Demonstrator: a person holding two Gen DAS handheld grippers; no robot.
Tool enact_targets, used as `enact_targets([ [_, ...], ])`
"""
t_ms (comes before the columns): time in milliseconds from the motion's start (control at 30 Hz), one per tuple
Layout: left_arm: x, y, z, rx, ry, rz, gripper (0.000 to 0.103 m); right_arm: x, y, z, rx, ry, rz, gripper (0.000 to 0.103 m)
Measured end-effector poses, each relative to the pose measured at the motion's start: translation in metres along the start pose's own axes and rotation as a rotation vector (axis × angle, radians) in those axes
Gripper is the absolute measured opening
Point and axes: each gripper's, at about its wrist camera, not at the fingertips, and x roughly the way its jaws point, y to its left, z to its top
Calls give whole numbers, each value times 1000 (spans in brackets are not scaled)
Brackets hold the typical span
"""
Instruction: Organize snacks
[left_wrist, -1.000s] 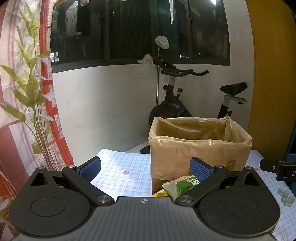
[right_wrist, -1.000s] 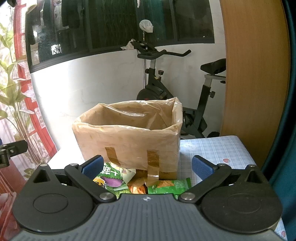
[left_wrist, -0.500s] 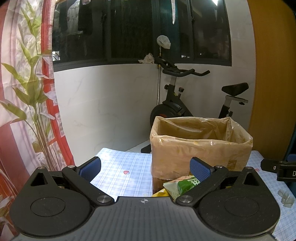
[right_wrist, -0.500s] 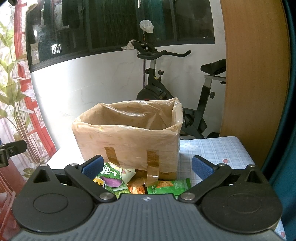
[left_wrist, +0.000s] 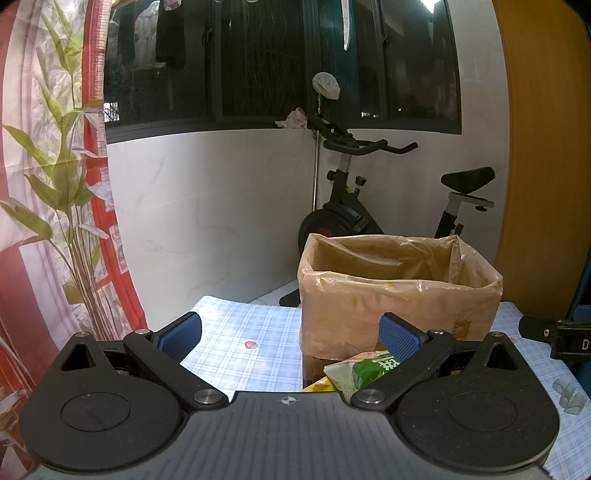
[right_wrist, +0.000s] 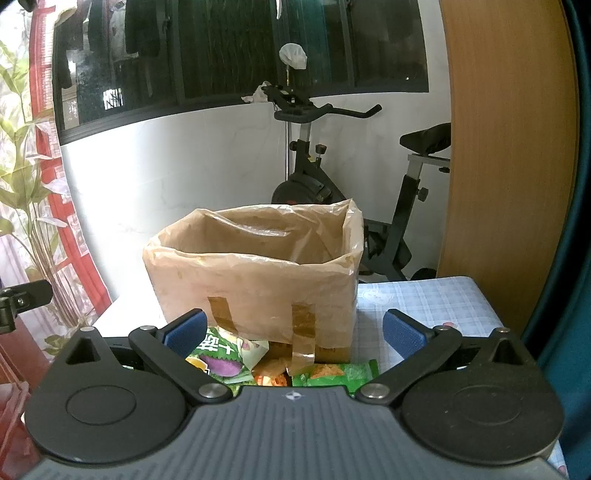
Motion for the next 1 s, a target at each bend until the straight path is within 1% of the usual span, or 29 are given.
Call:
enact_targets([
  [1000,0,-1,1,-8,-7,3,103,-1,4,3,-16,-9,5,103],
])
